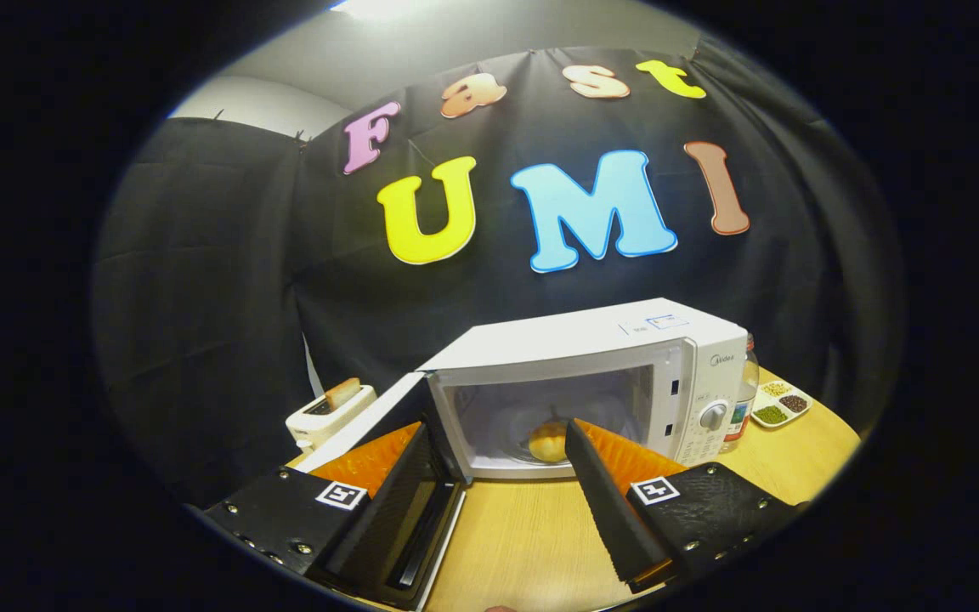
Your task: Open the microwave, put the food inside, and close the microwave door.
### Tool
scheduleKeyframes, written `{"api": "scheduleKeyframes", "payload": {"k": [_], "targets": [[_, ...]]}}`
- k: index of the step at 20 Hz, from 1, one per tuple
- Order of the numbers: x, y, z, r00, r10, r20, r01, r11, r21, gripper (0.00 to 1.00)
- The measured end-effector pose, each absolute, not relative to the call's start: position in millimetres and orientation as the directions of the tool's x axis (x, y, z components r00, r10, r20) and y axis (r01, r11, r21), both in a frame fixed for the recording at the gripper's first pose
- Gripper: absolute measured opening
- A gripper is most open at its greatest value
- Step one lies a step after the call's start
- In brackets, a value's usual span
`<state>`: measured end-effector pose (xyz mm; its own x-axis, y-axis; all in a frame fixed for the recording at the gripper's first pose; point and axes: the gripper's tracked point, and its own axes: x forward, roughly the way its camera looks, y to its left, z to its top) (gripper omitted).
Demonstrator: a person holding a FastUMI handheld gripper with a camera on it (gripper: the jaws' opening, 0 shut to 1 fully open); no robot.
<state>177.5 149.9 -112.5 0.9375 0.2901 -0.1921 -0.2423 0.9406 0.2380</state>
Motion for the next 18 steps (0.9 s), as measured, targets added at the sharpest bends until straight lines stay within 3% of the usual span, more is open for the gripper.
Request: {"api": "scheduleKeyframes", "payload": {"k": [11, 18], "targets": [[72.6, 239.4, -56.0, 0.875, 0.473, -0.106, -0.438, 0.866, 0.242, 0.97], [16.0, 306.3, -58.9, 0.786, 0.612, -0.091, -0.583, 0.782, 0.219, 0.97]]}}
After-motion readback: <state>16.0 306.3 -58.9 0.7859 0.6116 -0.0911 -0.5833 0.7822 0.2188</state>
